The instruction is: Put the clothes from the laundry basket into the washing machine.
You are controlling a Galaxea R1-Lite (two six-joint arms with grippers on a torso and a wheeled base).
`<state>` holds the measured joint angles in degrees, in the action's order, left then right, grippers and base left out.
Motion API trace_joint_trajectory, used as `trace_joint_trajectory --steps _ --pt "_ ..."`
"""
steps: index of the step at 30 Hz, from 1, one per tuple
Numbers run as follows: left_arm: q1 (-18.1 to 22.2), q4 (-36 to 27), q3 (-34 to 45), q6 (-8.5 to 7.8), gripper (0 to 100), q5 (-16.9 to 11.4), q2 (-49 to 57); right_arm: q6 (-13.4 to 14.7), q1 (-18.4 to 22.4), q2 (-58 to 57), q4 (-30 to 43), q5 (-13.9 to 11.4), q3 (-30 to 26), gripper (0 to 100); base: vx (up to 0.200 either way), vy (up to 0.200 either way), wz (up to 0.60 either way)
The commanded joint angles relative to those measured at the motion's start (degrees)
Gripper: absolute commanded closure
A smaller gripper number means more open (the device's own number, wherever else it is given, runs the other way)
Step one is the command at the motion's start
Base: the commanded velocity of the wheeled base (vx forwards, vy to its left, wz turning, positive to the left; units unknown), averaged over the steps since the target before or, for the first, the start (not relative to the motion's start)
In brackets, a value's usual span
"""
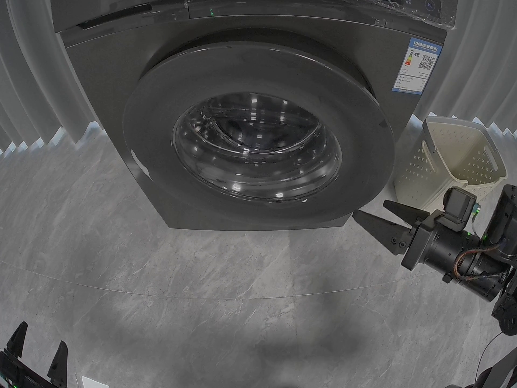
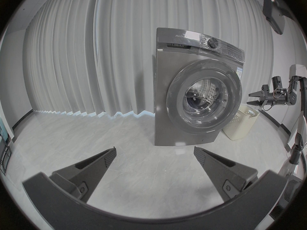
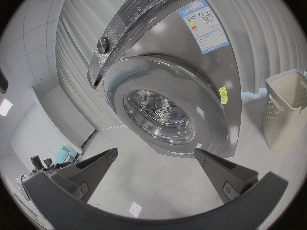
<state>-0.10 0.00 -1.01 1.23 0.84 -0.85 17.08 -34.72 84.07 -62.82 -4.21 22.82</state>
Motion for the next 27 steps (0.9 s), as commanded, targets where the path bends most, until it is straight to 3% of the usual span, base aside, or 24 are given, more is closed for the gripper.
trace_joint_trajectory --steps 1,12,15,20,27 --pt "0.0 0.0 1.0 -0.18 0 0.0 0.6 -0.1 -0.9 0.2 -2.4 -0.1 -0.1 0 0.2 0.0 0.0" --pt "0.0 0.0 1.0 -0.09 0 0.0 0.6 -0.2 -0.1 2.8 -4.2 0.2 3.8 0 0.2 0.0 0.0" --pt "0.0 0.0 1.0 -0.26 0 0.0 0.6 -0.2 0.0 3.5 -4.3 0.2 4.5 0 0.0 0.0 0.0" --pt "0.0 0.0 1.0 -0.35 0 0.0 0.6 -0.2 0.3 5.1 -4.6 3.0 7.2 0 0.0 0.0 0.0" --pt "0.0 0.0 1.0 -0.09 0 0.1 0.6 -0.1 1.6 5.4 -6.2 3.6 9.6 0 0.0 0.0 0.0"
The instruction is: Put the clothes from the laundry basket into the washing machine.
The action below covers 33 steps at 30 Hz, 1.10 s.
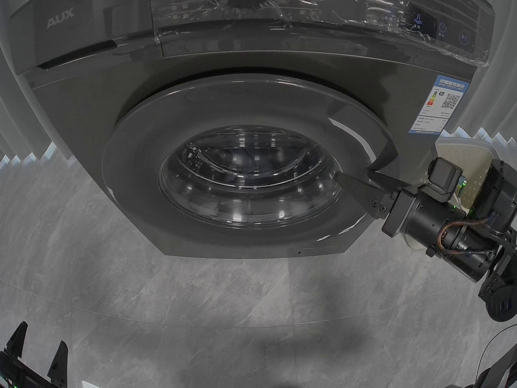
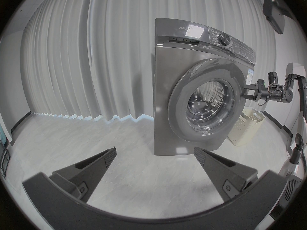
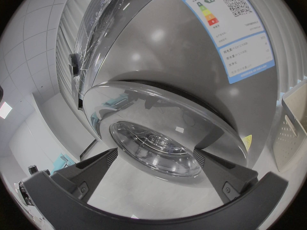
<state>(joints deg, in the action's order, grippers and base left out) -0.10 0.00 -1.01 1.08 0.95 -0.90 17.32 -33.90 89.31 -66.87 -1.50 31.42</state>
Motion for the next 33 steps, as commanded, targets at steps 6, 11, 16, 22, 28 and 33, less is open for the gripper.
trace_joint_trajectory --steps 6,11,16,22,28,33 --pt "0.0 0.0 1.0 0.06 0 -0.1 0.6 -0.2 0.1 -0.6 -2.5 2.9 0.1 0 0.0 0.0 0.0" --pt "0.0 0.0 1.0 0.06 0 0.0 0.6 -0.4 -2.5 -5.0 -2.3 2.3 -6.3 0 0.0 0.0 0.0" --pt "0.0 0.0 1.0 0.15 0 -0.1 0.6 -0.8 -7.0 -14.7 -2.4 1.3 -20.4 0 0.0 0.0 0.0" --pt "-0.1 0.0 1.0 0.58 0 0.0 0.6 -1.0 -1.6 -32.1 0.4 1.7 -30.1 0 0.0 0.0 0.0" --pt "-0.1 0.0 0.9 0.76 0 0.0 0.6 -1.5 8.0 -49.5 19.4 1.4 -31.4 0 0.0 0.0 0.0" --pt "-0.2 0.0 0.9 0.67 0 -0.1 0.6 -4.6 17.7 -61.6 34.3 1.4 -31.4 0 0.0 0.0 0.0"
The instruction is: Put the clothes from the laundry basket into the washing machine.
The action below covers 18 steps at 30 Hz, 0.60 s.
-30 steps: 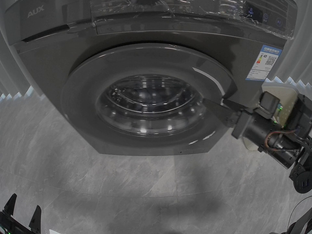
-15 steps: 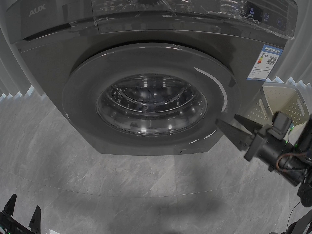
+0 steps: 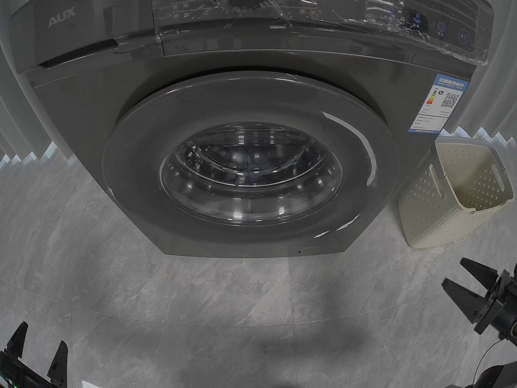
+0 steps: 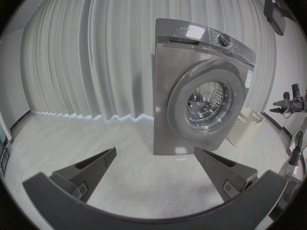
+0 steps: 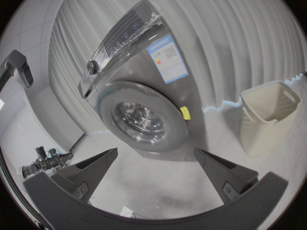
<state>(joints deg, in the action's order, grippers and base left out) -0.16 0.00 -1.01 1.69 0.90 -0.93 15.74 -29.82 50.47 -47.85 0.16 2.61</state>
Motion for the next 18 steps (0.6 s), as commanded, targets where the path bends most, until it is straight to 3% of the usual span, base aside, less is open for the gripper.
trace_joint_trajectory --steps 1,4,7,13,15,16,18 --pt "-0.1 0.0 0.9 0.15 0 0.0 0.7 -3.5 15.7 -24.8 17.0 -0.2 -2.5 0 0.0 0.0 0.0" --pt "-0.1 0.0 0.9 0.24 0 0.0 0.7 -5.5 22.3 -32.7 23.5 -2.9 -2.5 0 0.0 0.0 0.0" --pt "-0.1 0.0 0.9 0.24 0 0.0 0.7 -5.6 25.2 -38.5 28.9 -7.0 -2.6 0 0.0 0.0 0.0" --pt "0.0 0.0 0.9 0.41 0 0.0 0.7 -7.7 27.9 -48.4 41.4 -7.6 -2.6 0 0.0 0.0 0.0" --pt "-0.1 0.0 0.9 0.33 0 0.0 0.7 -10.0 29.9 -50.5 45.7 -5.8 -2.3 0 0.0 0.0 0.0" --pt "-0.1 0.0 0.9 0.33 0 0.0 0.7 -10.8 29.8 -50.5 45.6 -3.5 -2.3 0 0.0 0.0 0.0" --pt "-0.1 0.0 0.9 0.33 0 0.0 0.7 -13.2 29.8 -50.5 46.9 3.6 -2.5 0 0.0 0.0 0.0"
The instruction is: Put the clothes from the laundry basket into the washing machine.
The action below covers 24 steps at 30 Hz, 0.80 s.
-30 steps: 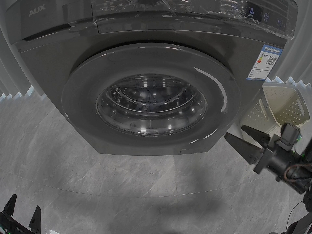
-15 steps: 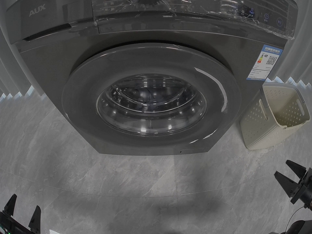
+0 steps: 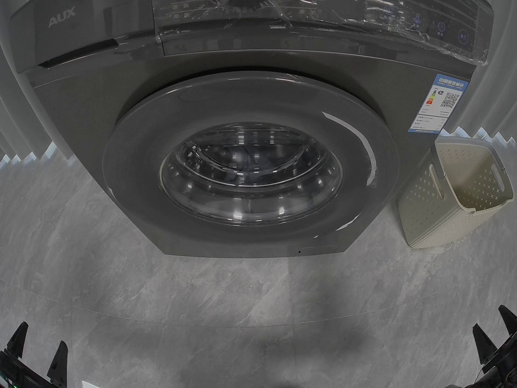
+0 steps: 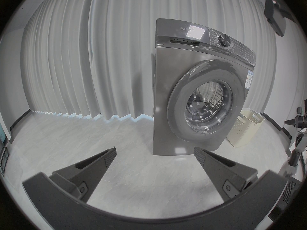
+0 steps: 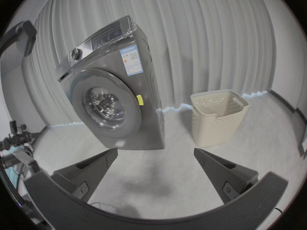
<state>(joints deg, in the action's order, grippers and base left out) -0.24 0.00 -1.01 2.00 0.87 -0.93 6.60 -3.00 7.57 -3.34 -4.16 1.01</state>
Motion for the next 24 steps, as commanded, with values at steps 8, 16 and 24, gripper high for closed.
trace_joint_trajectory --steps 8,16,24 --pt "0.0 0.0 0.9 -0.07 0 0.0 0.7 -6.9 3.0 -7.6 3.4 6.7 -0.8 0 0.0 0.0 0.0" --pt "0.1 0.0 0.9 0.11 0 0.1 0.7 -7.2 3.0 -7.6 3.3 3.4 -0.9 0 0.0 0.0 0.0" --pt "0.2 0.1 1.0 -1.3 0 -0.2 0.8 -7.3 3.0 -7.6 3.3 3.4 -0.9 0 0.0 0.0 0.0"
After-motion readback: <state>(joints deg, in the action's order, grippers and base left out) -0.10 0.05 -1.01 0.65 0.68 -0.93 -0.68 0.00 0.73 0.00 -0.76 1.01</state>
